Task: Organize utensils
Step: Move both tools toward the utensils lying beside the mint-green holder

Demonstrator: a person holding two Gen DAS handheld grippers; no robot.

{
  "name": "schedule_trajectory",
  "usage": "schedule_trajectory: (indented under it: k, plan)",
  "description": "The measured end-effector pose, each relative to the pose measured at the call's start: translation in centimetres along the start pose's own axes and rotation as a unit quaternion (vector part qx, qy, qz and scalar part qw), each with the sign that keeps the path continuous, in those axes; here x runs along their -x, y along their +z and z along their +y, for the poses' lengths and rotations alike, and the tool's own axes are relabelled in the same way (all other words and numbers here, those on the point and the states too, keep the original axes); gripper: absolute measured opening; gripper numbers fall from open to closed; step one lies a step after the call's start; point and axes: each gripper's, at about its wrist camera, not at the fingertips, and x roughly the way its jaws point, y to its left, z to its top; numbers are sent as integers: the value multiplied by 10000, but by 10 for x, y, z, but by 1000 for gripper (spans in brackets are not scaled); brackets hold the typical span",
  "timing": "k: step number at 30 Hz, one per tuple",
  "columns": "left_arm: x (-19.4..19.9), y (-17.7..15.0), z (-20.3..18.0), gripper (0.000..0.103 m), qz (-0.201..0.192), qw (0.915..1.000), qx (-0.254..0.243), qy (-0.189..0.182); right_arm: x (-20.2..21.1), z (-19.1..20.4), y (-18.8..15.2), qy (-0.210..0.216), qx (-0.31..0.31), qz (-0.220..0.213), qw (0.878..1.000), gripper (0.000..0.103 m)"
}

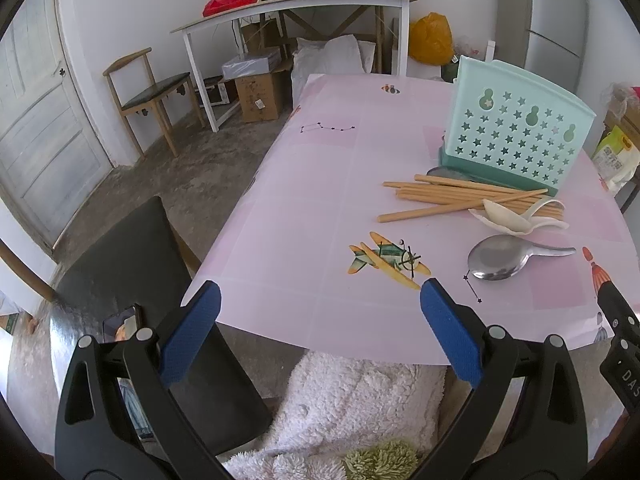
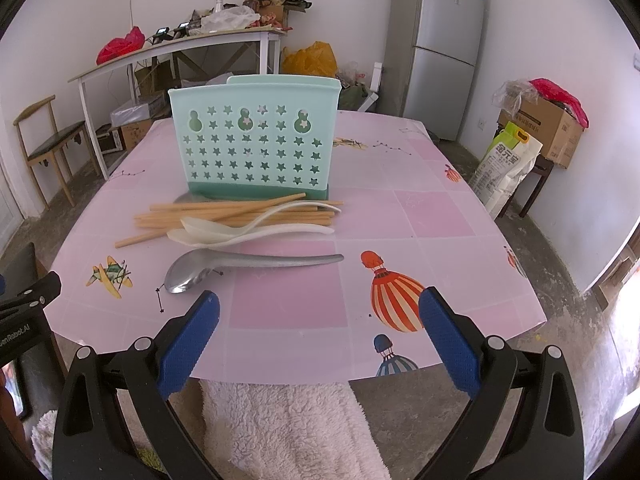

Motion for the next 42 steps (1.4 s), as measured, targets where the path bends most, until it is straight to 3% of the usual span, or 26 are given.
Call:
schedule_trajectory:
  k: [30,42]
  plan:
    - [-10,3,3,96,-41,10000,-59,49,-11,0,-4,-10,44,102,9999,97]
    - [-33,6,-1,96,98,9982,-126,-573,-42,6,-1,-34,190,425,9989,97]
